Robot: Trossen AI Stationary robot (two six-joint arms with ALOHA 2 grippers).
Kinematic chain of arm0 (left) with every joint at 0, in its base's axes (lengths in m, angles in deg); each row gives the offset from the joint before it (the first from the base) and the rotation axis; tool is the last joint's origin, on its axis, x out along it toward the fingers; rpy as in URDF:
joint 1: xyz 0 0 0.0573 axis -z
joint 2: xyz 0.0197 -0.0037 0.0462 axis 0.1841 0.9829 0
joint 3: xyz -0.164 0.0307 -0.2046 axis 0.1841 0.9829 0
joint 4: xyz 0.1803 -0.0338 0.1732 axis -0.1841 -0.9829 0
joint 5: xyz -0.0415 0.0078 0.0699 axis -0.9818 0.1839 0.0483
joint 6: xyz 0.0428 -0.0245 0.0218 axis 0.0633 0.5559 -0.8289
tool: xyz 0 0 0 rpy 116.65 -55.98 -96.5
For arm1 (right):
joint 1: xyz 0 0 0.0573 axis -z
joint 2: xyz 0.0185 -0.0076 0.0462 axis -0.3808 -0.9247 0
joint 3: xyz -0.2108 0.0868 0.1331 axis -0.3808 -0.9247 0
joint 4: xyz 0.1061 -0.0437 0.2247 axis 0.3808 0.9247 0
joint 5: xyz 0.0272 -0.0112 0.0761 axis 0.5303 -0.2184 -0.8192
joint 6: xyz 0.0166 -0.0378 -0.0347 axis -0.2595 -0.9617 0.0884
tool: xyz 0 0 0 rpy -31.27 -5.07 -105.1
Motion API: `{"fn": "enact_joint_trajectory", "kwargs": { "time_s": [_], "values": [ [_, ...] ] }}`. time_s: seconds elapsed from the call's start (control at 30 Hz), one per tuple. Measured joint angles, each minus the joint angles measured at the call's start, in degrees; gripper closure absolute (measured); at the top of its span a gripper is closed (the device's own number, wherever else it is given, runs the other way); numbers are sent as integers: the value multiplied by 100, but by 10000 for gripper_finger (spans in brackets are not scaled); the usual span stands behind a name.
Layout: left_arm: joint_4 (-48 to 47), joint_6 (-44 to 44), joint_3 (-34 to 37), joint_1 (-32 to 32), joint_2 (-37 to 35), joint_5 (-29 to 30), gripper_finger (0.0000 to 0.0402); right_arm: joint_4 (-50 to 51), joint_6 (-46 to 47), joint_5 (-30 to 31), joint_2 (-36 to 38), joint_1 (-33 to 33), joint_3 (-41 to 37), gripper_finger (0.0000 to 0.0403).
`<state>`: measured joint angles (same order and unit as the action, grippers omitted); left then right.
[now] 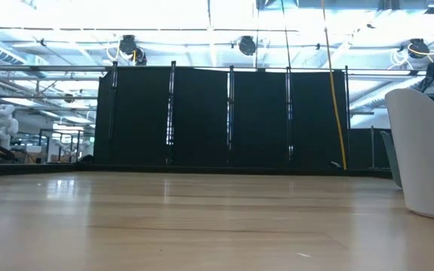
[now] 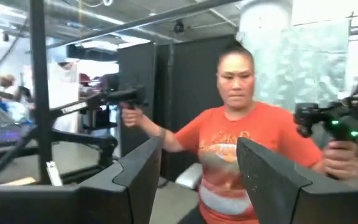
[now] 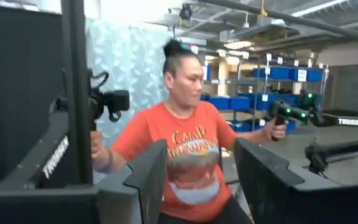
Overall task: Sort blocks by size
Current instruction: Return to Home Position
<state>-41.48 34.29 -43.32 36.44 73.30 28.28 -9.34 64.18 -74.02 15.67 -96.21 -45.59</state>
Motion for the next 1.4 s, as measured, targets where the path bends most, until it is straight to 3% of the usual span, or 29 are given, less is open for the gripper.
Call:
{"fn": "enact_joint_trajectory", "kwargs": {
  "time_s": [0.37,0.57,0.7,0.9,1.23,1.4],
  "values": [
    [326,128,1343,-5,-1270,275,190,-749,-130,16,517,0,-912,232],
    [433,-219,1873,-13,-1650,1033,190,-885,-133,2,514,0,-1184,232],
    [462,-323,2140,-9,-1909,777,190,-988,-287,-84,565,2,-1423,232],
    [284,-564,2169,-13,-2235,481,190,-1318,-350,-158,1211,2,-1910,232],
    [3,-1028,2171,-16,-2245,896,190,-2615,-494,-575,1449,0,-3235,232],
    [-110,-1119,2173,-46,-2245,1424,190,-2648,-780,-563,1443,37,-3313,232]
  ]
}}
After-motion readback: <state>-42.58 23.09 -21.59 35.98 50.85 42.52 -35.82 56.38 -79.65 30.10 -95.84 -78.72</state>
